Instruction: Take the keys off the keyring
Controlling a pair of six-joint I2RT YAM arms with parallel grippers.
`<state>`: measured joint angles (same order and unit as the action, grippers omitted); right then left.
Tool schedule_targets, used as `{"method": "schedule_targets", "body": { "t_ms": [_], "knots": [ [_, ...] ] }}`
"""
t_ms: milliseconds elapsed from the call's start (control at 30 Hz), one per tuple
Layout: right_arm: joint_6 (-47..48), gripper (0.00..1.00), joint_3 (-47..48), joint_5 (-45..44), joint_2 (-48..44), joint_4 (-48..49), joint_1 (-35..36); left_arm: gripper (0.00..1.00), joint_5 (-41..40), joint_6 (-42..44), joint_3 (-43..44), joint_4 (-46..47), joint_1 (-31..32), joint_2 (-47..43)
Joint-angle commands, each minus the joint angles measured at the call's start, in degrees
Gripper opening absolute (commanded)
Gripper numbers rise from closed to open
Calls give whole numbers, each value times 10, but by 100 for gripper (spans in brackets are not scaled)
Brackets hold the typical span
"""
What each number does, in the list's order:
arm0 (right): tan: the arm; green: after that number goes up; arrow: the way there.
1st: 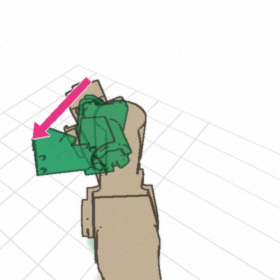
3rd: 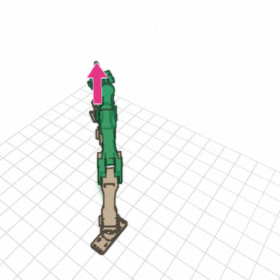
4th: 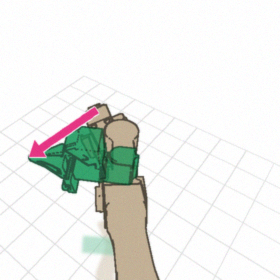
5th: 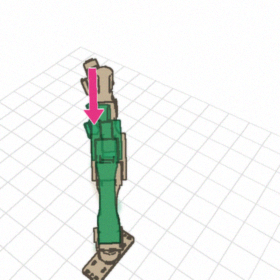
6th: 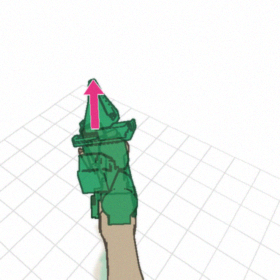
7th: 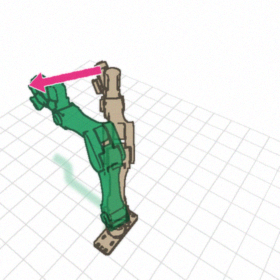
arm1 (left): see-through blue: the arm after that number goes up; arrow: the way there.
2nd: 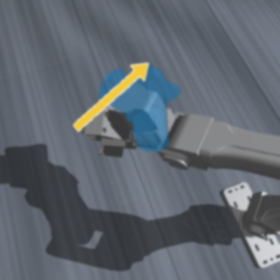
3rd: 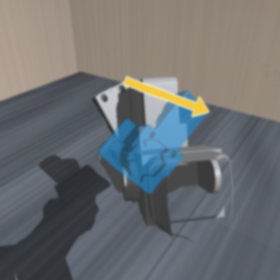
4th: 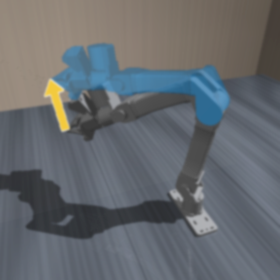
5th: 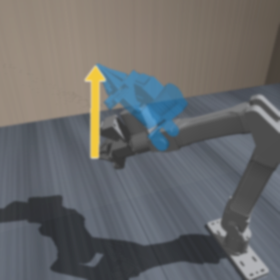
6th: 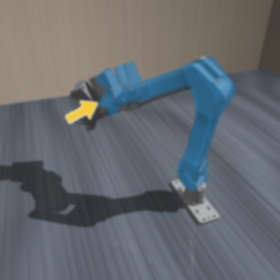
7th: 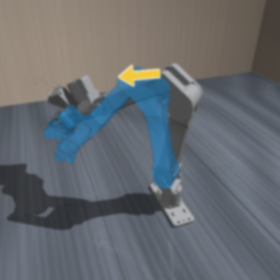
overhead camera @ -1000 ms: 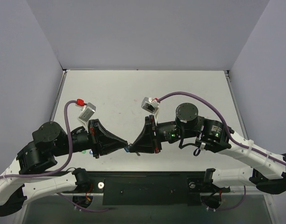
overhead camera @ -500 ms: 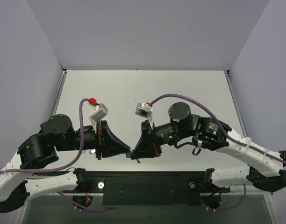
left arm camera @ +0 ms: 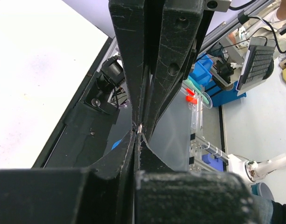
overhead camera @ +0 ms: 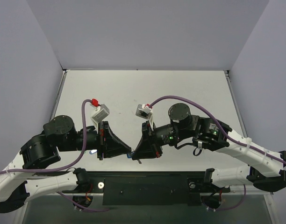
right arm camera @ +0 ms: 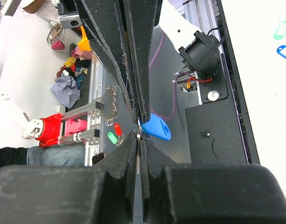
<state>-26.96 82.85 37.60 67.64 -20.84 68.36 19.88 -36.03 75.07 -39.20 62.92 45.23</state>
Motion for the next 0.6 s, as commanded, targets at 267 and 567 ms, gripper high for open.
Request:
{"method": "schedule_targets", "body": {
  "t_ms": [267,567],
  "knots": [
    [-3,0,-17,-33,-25,83,5,39,-44,-26,-14,90,2,-22],
    [-5,0,-29,-40,-33,97,5,49,-61,-40,-29,127,2,-44]
  ]
}}
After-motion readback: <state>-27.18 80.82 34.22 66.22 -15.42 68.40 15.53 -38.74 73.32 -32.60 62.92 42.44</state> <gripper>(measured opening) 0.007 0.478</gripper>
